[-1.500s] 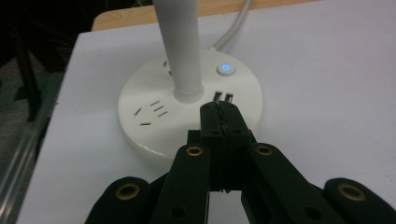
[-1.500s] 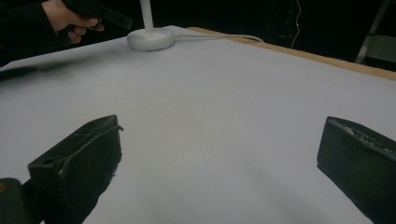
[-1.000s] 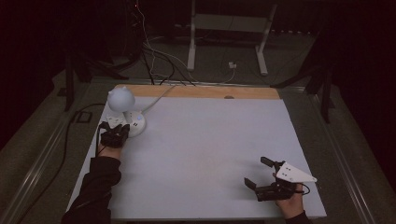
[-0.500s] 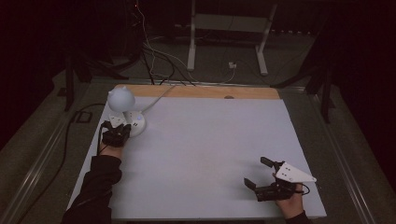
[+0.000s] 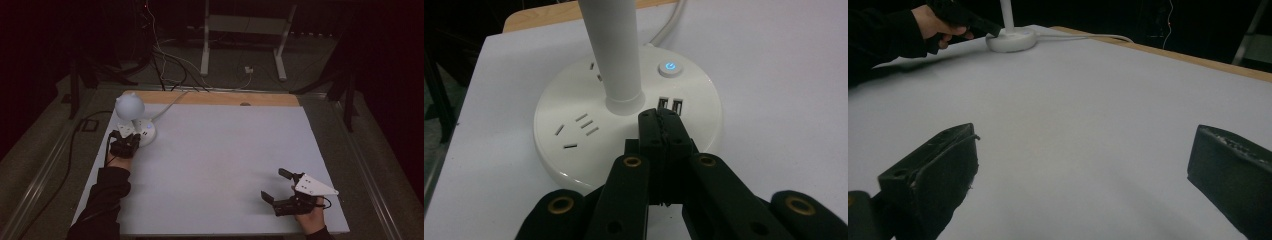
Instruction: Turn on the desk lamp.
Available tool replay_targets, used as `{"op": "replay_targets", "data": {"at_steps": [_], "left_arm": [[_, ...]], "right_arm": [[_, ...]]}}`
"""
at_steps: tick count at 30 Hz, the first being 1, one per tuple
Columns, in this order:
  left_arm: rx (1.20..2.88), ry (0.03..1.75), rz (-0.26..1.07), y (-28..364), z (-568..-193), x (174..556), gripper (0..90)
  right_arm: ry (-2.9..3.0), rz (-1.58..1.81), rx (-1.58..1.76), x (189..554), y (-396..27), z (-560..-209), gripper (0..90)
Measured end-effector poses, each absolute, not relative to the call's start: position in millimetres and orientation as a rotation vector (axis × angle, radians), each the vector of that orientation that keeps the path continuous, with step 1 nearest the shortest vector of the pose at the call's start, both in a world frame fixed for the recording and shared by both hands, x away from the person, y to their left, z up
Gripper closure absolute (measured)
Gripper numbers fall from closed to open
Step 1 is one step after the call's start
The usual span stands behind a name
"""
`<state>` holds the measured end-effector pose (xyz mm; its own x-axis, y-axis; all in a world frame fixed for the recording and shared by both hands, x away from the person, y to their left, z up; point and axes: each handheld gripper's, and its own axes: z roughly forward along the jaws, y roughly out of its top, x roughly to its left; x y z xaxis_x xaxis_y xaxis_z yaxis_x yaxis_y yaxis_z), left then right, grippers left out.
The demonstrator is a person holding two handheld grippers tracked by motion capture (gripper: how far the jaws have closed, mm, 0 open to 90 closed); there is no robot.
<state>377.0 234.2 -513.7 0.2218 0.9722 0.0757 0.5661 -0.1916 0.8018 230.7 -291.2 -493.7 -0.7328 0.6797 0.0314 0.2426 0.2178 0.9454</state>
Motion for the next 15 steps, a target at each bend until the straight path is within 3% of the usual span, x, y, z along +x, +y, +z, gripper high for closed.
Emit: {"op": "replay_targets", "data": {"at_steps": [15], "left_arm": [[1.845, 1.415, 0.805, 234.9, -515.0, 376.6, 90.0]], "right_arm": [[2.114, 1.529, 0.858, 230.9, -290.6, -494.0, 0.0]]}}
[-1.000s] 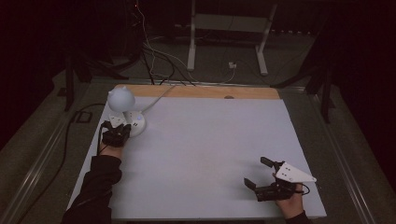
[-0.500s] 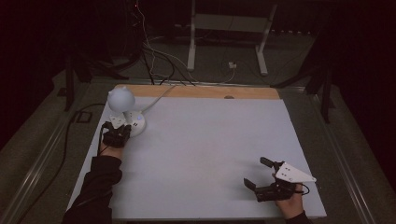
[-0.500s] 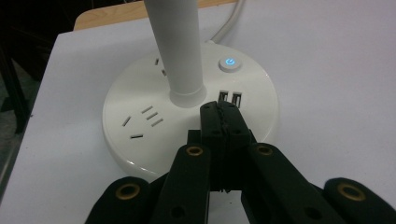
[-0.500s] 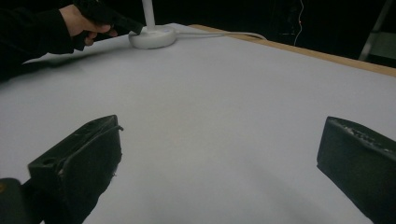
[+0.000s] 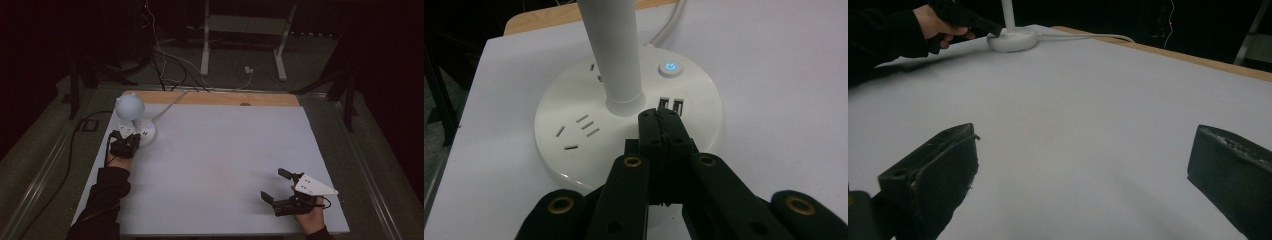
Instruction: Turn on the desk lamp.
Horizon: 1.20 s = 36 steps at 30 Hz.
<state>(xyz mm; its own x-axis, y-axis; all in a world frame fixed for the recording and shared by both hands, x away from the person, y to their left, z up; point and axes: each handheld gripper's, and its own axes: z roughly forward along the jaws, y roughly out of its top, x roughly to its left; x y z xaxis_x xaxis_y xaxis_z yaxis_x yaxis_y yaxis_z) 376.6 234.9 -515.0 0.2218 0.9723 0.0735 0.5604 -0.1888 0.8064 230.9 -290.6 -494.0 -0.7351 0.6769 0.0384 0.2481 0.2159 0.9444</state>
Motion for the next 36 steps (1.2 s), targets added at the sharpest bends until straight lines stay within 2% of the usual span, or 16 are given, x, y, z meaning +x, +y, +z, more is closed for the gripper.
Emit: {"op": "replay_targets", "data": {"at_steps": [13, 16, 20, 21, 23, 25, 32, 33, 36], "left_arm": [[1.794, 1.449, 0.787, 239, -507, 375, 89.7], [1.78, 1.456, 0.785, 238, -502, 373, 86.3], [1.767, 1.478, 0.778, 237, -499, 372, 77.2], [1.759, 1.49, 0.782, 236, -498, 371, 74.9], [1.753, 1.515, 0.799, 235, -497, 371, 62.6], [1.749, 1.525, 0.788, 234, -495, 371, 56.4], [1.744, 1.553, 0.752, 233, -494, 371, 26.2], [1.746, 1.542, 0.741, 234, -493, 371, 23.8], [1.743, 1.534, 0.672, 236, -493, 372, 8.1]], "right_arm": [[2.116, 1.534, 0.862, 232, -291, -495, 0.0], [2.115, 1.534, 0.861, 232, -291, -495, 0.0], [2.116, 1.532, 0.86, 231, -291, -494, 0.0], [2.114, 1.533, 0.856, 231, -291, -494, 0.0], [2.113, 1.538, 0.863, 231, -291, -494, 0.0], [2.116, 1.536, 0.862, 231, -291, -494, 0.0], [2.12, 1.532, 0.859, 231, -291, -494, 0.0], [2.12, 1.533, 0.86, 231, -290, -494, 0.0], [2.124, 1.532, 0.862, 232, -290, -495, 0.0]]}}
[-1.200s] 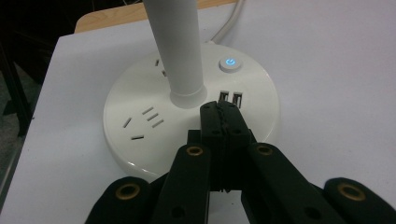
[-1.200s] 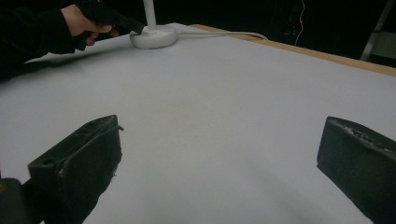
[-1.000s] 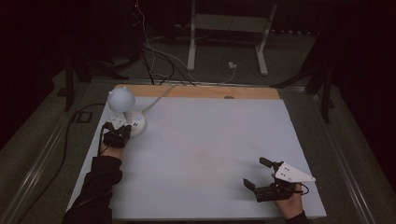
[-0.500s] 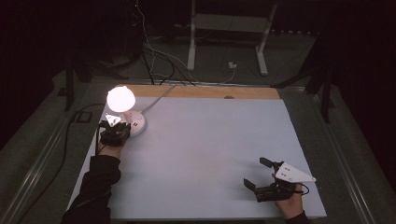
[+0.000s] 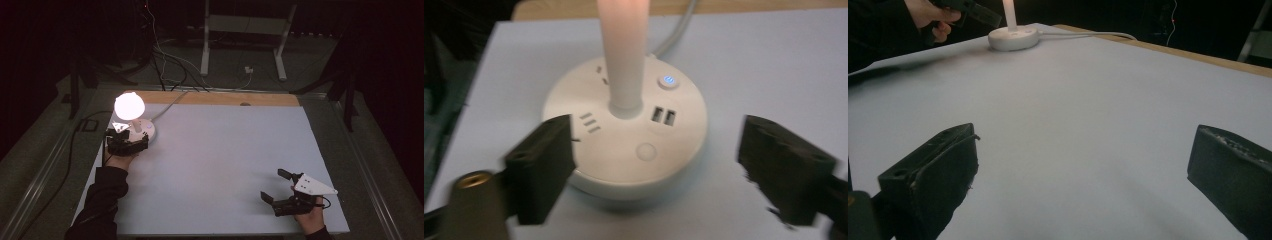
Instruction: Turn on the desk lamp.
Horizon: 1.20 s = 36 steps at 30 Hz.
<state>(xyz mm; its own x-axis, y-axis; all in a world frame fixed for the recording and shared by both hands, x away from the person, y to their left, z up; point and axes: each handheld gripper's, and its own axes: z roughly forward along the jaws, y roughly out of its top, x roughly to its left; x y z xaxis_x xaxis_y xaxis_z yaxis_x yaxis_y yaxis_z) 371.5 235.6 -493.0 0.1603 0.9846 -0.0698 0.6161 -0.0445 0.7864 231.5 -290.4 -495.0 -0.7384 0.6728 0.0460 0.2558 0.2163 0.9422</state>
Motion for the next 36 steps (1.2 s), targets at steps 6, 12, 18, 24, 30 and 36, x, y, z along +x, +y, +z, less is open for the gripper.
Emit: {"op": "replay_targets", "data": {"at_steps": [6, 12, 18, 24, 30, 36], "left_arm": [[1.751, 1.519, 0.649, 236, -487, 369, 0.2], [1.768, 1.492, 0.613, 238, -481, 363, 0.2], [1.766, 1.445, 0.573, 241, -476, 350, 0.2], [1.765, 1.393, 0.543, 237, -472, 338, 0.2], [1.797, 1.342, 0.532, 232, -469, 324, 0.2], [1.824, 1.296, 0.516, 231, -470, 308, 0.2]], "right_arm": [[2.124, 1.53, 0.862, 231, -291, -495, 0.0], [2.12, 1.532, 0.864, 232, -291, -495, 0.0], [2.122, 1.529, 0.864, 231, -290, -495, 0.0], [2.117, 1.534, 0.867, 232, -291, -495, 0.0], [2.118, 1.533, 0.866, 231, -291, -494, 0.0], [2.12, 1.532, 0.865, 232, -291, -495, 0.0]]}}
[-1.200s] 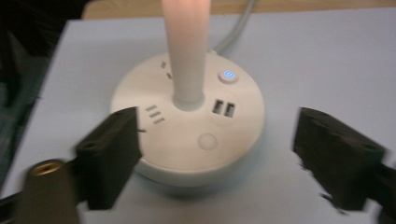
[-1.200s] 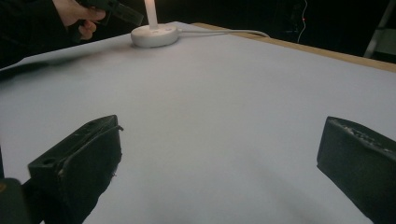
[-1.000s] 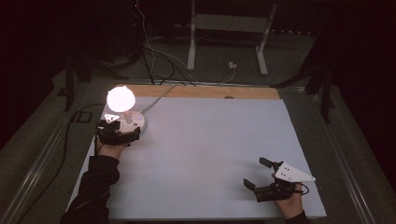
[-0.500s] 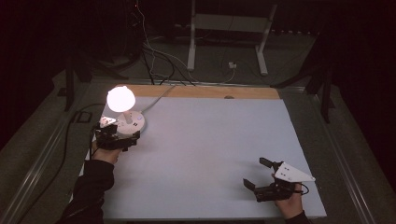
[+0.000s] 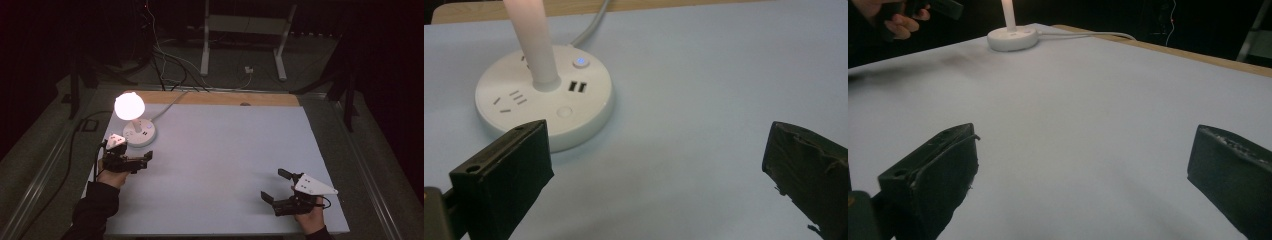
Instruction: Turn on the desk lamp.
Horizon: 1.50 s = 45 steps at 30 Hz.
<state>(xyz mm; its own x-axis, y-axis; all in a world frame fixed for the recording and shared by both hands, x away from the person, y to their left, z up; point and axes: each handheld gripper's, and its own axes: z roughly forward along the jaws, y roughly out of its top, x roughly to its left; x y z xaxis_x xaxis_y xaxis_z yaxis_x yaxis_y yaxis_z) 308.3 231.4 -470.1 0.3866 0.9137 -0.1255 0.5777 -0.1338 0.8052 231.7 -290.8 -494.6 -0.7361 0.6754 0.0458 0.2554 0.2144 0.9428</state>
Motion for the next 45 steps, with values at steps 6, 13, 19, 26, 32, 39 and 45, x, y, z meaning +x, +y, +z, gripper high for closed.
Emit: {"op": "replay_targets", "data": {"at_steps": [6, 13, 19, 26, 32, 39, 45], "left_arm": [[1.841, 1.246, 0.469, 233, -474, 293, 0.2], [1.866, 1.209, 0.43, 236, -480, 276, 0.2], [1.874, 1.168, 0.387, 241, -485, 263, 0.2], [1.905, 1.14, 0.372, 238, -496, 248, 0.2], [1.924, 1.103, 0.378, 238, -502, 240, 0.2], [2.016, 1.058, 0.359, 234, -506, 239, 0.2], [2.052, 1.046, 0.304, 232, -511, 242, 0.2]], "right_arm": [[2.122, 1.526, 0.864, 231, -290, -495, 0.0], [2.126, 1.52, 0.863, 232, -289, -495, 0.0], [2.125, 1.518, 0.865, 232, -289, -495, 0.0], [2.127, 1.517, 0.871, 232, -289, -495, 0.0], [2.129, 1.51, 0.871, 232, -289, -496, 0.0], [2.135, 1.506, 0.87, 232, -288, -496, 0.0], [2.147, 1.502, 0.861, 232, -286, -497, 0.0]]}}
